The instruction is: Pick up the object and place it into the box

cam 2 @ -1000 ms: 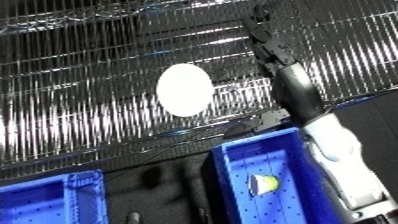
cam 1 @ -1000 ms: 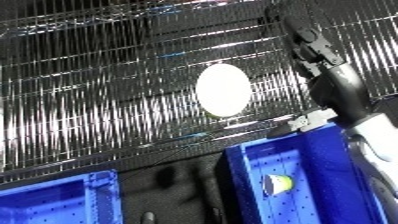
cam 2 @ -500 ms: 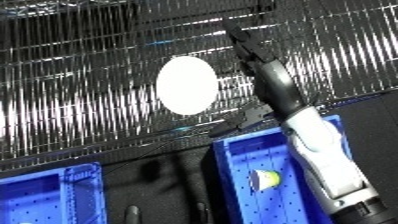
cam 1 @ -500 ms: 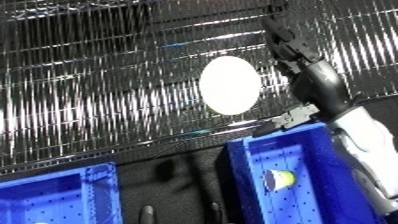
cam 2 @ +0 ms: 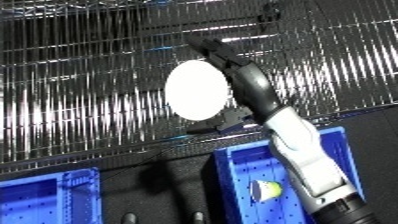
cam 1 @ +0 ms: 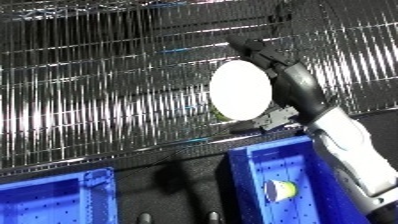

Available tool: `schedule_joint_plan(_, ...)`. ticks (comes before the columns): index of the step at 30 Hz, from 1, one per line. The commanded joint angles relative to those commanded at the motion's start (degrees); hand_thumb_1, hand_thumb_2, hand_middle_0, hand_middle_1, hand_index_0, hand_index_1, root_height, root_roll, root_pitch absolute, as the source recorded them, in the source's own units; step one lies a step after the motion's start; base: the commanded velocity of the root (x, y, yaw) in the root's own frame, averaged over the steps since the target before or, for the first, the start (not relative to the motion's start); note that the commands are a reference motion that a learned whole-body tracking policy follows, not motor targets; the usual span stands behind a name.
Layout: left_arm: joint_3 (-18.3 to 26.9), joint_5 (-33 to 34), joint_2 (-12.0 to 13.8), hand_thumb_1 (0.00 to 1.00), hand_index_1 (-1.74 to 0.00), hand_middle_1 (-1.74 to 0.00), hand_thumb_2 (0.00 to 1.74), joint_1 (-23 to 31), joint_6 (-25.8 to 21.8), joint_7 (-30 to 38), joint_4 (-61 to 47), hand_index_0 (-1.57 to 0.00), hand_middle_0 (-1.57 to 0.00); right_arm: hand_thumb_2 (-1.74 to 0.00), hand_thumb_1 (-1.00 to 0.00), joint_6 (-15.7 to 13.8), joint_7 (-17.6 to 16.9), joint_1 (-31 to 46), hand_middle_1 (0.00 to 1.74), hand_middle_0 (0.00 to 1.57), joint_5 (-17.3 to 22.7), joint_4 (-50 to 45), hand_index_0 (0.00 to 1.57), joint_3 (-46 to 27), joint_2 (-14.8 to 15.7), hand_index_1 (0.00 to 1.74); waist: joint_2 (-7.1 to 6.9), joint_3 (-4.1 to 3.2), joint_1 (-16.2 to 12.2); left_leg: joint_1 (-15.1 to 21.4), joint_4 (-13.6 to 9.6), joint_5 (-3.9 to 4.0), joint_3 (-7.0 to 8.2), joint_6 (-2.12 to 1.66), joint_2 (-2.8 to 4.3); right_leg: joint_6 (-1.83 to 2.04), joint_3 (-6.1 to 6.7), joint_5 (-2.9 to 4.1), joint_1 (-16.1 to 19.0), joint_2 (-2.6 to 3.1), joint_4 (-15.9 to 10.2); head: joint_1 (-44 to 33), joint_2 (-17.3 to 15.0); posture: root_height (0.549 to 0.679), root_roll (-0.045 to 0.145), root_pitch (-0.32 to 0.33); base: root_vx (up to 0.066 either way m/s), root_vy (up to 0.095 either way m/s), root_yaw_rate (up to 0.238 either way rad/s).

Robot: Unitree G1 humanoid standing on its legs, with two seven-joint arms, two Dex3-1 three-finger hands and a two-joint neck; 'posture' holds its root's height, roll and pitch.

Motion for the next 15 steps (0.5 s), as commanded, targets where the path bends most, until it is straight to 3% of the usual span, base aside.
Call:
schedule_joint_plan(9,-0.29,0.05,-0.34,0.00,0.00,0.00,0.00,0.40,-0.25,-0.18,-0.29,0.00,0.00,-1.65,-0.95,1.19,0.90,-0.38,1.65,1.49,-0.12,0.28,1.49,0.42,1.35,1.65,0.27,0.00,0.16,0.41,-0.14,0.23,-0.03,-0.03,-0.08,-0.20,-0.13,-0.07,0.32,-0.11,-0.01,0.30,-0.15,0.600,0.070,0.149,-0.011,-0.001,0.001)
schedule_joint_plan(15,-0.35,0.05,-0.60,0.00,0.00,0.00,0.00,0.53,-0.48,0.11,-0.14,0.00,0.00,-1.65,-0.95,2.10,1.75,0.61,1.65,1.49,0.32,0.07,1.49,0.20,1.27,1.65,0.05,0.00,-0.23,1.46,-1.45,0.79,0.06,-0.23,0.14,-0.26,-0.17,0.29,1.26,0.08,-1.09,0.25,-0.29,0.604,0.071,0.145,-0.022,-0.009,-0.020)
